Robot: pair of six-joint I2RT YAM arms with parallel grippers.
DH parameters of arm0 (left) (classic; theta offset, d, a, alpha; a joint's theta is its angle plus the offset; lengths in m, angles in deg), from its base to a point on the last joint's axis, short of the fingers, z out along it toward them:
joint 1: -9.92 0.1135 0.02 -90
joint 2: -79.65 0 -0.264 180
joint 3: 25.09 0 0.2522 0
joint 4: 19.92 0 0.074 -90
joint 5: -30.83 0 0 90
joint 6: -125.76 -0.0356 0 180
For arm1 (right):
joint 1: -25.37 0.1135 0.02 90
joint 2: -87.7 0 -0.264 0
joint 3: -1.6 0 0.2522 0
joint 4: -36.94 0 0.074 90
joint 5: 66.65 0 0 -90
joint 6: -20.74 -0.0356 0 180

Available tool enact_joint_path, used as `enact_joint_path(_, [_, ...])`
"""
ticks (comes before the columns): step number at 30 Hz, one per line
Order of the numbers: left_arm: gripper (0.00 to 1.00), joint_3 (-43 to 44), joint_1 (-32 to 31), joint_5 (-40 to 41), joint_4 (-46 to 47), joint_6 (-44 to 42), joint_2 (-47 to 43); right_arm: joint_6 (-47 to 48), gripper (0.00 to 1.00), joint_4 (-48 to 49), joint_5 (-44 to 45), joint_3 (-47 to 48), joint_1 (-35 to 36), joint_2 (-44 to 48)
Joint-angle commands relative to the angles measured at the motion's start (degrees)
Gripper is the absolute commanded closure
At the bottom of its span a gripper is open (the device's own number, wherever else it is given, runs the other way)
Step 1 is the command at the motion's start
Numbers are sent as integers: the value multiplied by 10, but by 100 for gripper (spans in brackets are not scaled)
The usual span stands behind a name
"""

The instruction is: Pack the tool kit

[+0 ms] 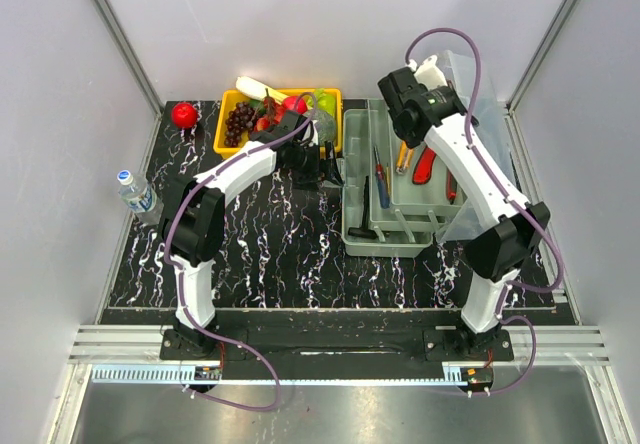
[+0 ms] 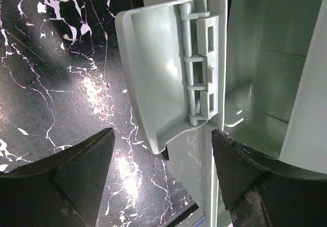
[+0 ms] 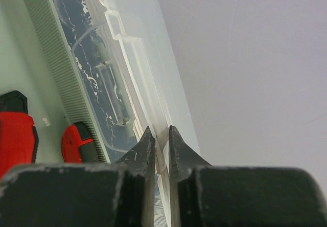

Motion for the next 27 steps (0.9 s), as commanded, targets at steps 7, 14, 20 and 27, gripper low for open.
enact_joint_path(7, [20,-10,-9,-18,13,7,8,-127,75,53,100,36,63,-34])
enact_joint_path(14, [20,-32,-3,-60,45,18,5,-100,74,125,134,-19,100,-33])
enact_joint_path(20, [20,-37,-1,-69,49,19,7,-57,78,209,165,-79,122,-20])
enact_joint_path(27, [20,-45,0,-69,52,20,4,71,79,370,191,-116,146,-17])
